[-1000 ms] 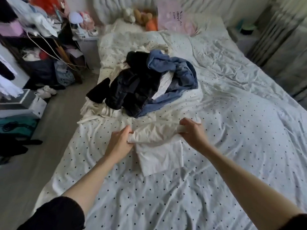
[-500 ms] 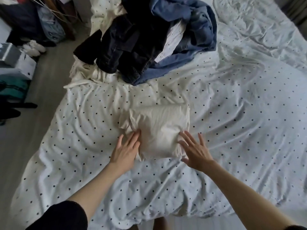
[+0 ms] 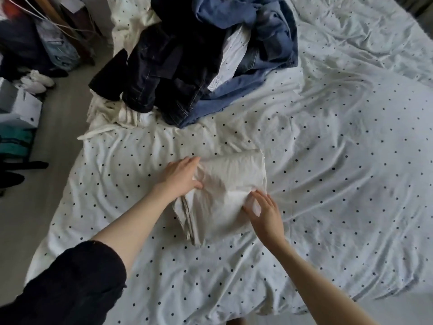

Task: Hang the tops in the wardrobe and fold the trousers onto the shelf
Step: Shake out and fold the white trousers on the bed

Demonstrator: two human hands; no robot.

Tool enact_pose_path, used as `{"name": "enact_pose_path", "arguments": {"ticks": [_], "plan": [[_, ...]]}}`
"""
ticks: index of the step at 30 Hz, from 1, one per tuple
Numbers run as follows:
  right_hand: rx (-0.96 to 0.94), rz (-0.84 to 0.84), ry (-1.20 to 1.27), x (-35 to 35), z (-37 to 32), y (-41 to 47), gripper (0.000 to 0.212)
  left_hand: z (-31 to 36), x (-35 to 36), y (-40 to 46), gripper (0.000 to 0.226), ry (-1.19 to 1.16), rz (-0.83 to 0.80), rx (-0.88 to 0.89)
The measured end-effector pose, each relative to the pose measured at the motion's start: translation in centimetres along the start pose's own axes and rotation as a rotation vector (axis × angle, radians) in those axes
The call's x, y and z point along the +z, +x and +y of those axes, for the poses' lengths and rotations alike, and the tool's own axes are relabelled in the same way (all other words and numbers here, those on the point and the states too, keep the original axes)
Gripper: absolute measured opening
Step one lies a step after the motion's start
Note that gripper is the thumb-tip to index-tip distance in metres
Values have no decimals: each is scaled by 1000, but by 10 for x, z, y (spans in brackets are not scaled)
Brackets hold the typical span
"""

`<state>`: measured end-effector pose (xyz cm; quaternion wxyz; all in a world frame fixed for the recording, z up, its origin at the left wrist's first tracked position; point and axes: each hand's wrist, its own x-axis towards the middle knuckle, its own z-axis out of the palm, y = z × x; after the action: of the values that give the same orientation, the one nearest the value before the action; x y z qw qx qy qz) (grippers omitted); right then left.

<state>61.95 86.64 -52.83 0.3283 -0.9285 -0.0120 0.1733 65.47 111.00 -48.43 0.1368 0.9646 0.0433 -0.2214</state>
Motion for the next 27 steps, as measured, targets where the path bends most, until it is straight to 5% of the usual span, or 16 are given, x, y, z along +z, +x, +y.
{"name": "enact_pose_path", "arguments": {"ticks": [5, 12, 16, 19, 27], "plan": [[312, -56, 217, -11, 11, 27, 81, -25, 1, 14, 46, -497, -79, -130], [401, -270, 300, -23, 14, 50, 40, -31, -22, 25, 18, -613, -283, -116], [386, -280, 353, -34, 13, 50, 49, -29, -29, 18, 30, -622, -286, -128], [307, -269, 403, -49, 9, 43, 57, -30, -33, 5, 19, -628, -274, -137], [166, -193, 313, -143, -10, 1, 30, 10, -48, -30, 17, -766, -233, -46]]}}
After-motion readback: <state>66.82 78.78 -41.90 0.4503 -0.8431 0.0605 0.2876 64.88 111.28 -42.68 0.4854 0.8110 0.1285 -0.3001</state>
